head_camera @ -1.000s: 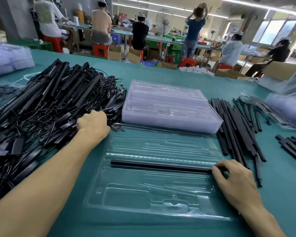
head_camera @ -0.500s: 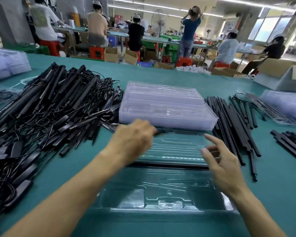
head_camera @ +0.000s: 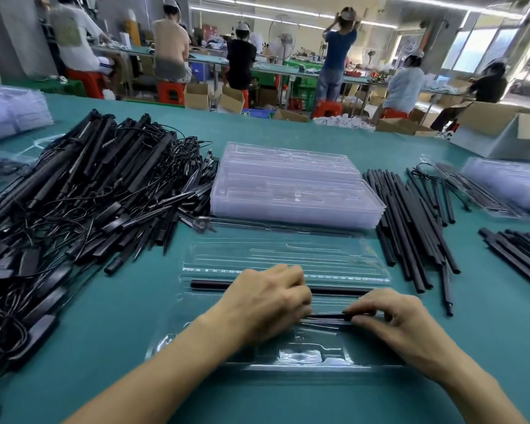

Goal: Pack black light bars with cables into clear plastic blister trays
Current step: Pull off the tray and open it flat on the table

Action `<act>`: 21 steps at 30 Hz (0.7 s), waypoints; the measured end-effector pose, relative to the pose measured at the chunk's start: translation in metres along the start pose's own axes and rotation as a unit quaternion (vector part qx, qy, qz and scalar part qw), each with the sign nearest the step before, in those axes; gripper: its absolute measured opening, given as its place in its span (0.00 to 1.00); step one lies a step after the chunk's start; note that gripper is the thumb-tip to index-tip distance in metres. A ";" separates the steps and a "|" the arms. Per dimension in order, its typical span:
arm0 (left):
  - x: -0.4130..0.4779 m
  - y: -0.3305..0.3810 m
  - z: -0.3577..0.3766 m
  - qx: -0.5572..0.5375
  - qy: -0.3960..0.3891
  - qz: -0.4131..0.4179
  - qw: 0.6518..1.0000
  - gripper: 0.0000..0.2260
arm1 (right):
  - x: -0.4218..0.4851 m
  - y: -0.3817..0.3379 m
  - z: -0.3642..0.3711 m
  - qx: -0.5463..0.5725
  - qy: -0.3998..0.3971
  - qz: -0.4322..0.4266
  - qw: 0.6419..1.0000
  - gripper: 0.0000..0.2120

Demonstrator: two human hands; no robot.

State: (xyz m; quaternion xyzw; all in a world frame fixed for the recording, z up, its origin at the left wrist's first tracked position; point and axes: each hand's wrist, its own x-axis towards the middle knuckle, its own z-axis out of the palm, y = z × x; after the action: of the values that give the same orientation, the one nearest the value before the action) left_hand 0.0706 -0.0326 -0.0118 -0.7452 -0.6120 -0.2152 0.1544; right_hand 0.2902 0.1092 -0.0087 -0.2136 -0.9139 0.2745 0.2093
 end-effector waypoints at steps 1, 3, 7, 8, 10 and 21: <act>-0.001 -0.004 -0.002 0.009 0.013 -0.014 1.000 0.10 | -0.002 0.003 -0.002 -0.001 0.002 0.002 1.000 0.11; -0.003 -0.012 -0.004 0.014 0.012 -0.064 0.998 0.07 | -0.004 0.005 -0.003 -0.010 0.001 0.002 1.000 0.11; -0.010 -0.020 -0.002 -0.021 0.036 -0.137 0.990 0.04 | -0.003 -0.001 0.006 -0.024 0.004 -0.008 1.000 0.12; -0.011 -0.020 -0.001 -0.035 0.040 -0.148 0.988 0.03 | -0.002 -0.001 0.008 -0.028 0.005 -0.010 1.000 0.12; -0.014 -0.021 0.001 -0.067 0.031 -0.170 0.983 0.05 | -0.003 0.000 0.009 -0.041 0.002 -0.007 0.999 0.14; -0.007 -0.048 -0.007 0.008 0.120 -0.276 0.954 0.11 | -0.014 0.000 0.012 -0.084 0.022 -0.032 0.996 0.19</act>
State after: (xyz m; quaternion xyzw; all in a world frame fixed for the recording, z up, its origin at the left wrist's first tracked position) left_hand 0.0221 -0.0321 -0.0107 -0.5149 -0.7724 -0.3322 0.1670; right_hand 0.2957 0.0975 -0.0215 -0.2070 -0.9352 0.1856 0.2194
